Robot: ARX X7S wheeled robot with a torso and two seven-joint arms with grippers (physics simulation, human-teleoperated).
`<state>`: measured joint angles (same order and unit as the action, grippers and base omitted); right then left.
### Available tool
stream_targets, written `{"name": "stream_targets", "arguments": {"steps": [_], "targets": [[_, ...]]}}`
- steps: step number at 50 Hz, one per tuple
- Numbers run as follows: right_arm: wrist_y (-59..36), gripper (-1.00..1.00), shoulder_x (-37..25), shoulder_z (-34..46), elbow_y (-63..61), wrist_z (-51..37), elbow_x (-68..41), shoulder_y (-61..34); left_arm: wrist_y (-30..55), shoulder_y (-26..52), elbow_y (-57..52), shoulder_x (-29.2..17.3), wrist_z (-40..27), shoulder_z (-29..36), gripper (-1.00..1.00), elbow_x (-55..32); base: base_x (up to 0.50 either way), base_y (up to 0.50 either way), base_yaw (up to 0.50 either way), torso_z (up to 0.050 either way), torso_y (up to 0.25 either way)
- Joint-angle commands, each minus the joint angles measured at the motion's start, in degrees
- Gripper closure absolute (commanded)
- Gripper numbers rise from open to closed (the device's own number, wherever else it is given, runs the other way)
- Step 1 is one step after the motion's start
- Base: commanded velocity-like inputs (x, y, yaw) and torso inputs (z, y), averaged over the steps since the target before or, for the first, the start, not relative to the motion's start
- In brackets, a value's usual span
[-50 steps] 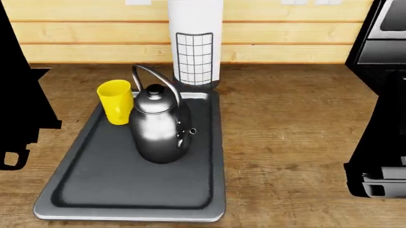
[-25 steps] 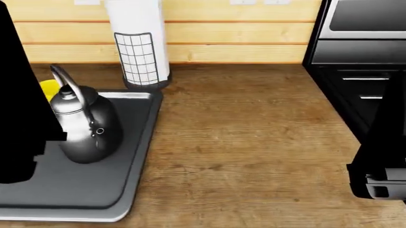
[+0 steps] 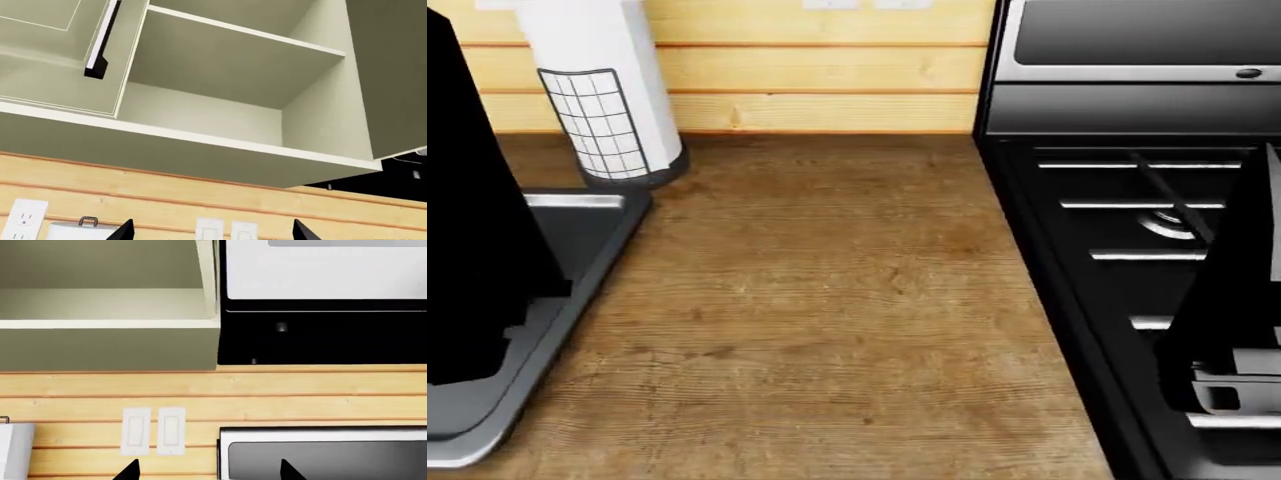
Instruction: Pick the kettle from the counter and place it on the tray. Then pick the mug from the cabinet and place it on the tray. Then close the cabinet doors.
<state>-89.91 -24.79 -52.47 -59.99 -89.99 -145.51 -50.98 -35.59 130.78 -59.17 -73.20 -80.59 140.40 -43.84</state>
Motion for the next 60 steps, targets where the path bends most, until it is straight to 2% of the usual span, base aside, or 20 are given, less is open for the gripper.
{"name": "stream_targets", "arguments": {"steps": [1,4,10,15,19,22,24,27,29,36,47,54,60], "targets": [[-0.01,-1.00,0.12,0.45,0.00,0.00,0.43,-0.22,-0.49,-1.57,0.47,-0.28,0.30,-0.68,-1.00,0.36,0.00,-0.50,0.00,0.000,0.000],[-0.01,-1.00,-0.07,0.71,0.00,0.00,0.51,-0.48,-0.53,-2.08,0.54,-0.39,0.52,-0.73,-1.00,0.64,0.00,-0.50,0.00,0.000,0.000],[1.91,-1.00,-5.68,5.20,0.00,0.00,5.67,-2.86,-0.99,-3.19,0.76,-0.28,0.64,-1.02,-1.00,1.11,0.00,0.00,0.00,0.000,0.000],[19.21,-1.00,-20.97,21.09,0.00,0.01,16.13,-7.33,-0.89,-3.67,0.48,-0.41,1.12,-1.04,-1.00,1.32,0.00,0.00,0.00,0.000,0.000],[37.06,-1.00,-36.90,37.42,0.04,0.04,26.69,-10.68,-1.04,-3.37,0.44,-1.27,1.97,-1.13,-1.00,0.76,0.00,0.00,0.00,0.000,0.000],[41.33,-1.00,-43.00,47.44,0.51,0.13,32.66,-16.20,-1.27,-3.70,0.58,-1.26,2.05,-1.27,-1.00,0.77,0.00,0.00,0.00,0.000,0.000],[41.26,-1.00,-43.60,49.14,1.77,1.40,33.69,-18.89,-1.40,-3.81,0.58,-1.39,2.23,-1.34,-1.00,0.71,0.00,0.00,0.00,0.000,0.000],[42.18,-1.00,-42.63,44.05,4.08,7.32,34.46,-17.19,-1.33,-4.06,0.45,-1.61,2.55,-1.28,-1.00,0.82,0.00,0.00,0.00,0.000,0.000],[41.24,-1.00,-43.69,43.94,5.43,9.95,34.79,-19.08,-1.73,-4.07,0.64,-1.79,2.63,-1.48,-1.00,0.49,0.00,0.00,0.00,0.000,0.000],[37.14,-1.00,-46.81,50.30,9.98,13.69,36.22,-31.95,-1.81,-5.18,0.92,-0.97,2.11,-1.91,-1.00,1.04,0.00,0.00,0.00,0.000,0.000],[32.68,-1.00,-45.28,60.03,16.91,12.19,31.69,-51.06,-2.17,-6.42,1.17,-0.98,1.96,-2.32,-1.00,1.52,0.00,0.00,0.00,0.000,0.000],[27.33,-1.00,-41.59,67.15,21.61,9.23,28.75,-64.73,-2.50,-7.06,1.46,-1.26,1.97,-2.64,-1.00,1.54,0.00,0.00,0.00,0.000,0.000],[22.98,-1.00,-35.77,73.61,27.11,6.47,26.48,-76.95,-2.64,-6.99,1.36,-1.75,2.22,-3.07,-1.00,1.05,0.00,0.00,0.00,0.000,0.000]]}}
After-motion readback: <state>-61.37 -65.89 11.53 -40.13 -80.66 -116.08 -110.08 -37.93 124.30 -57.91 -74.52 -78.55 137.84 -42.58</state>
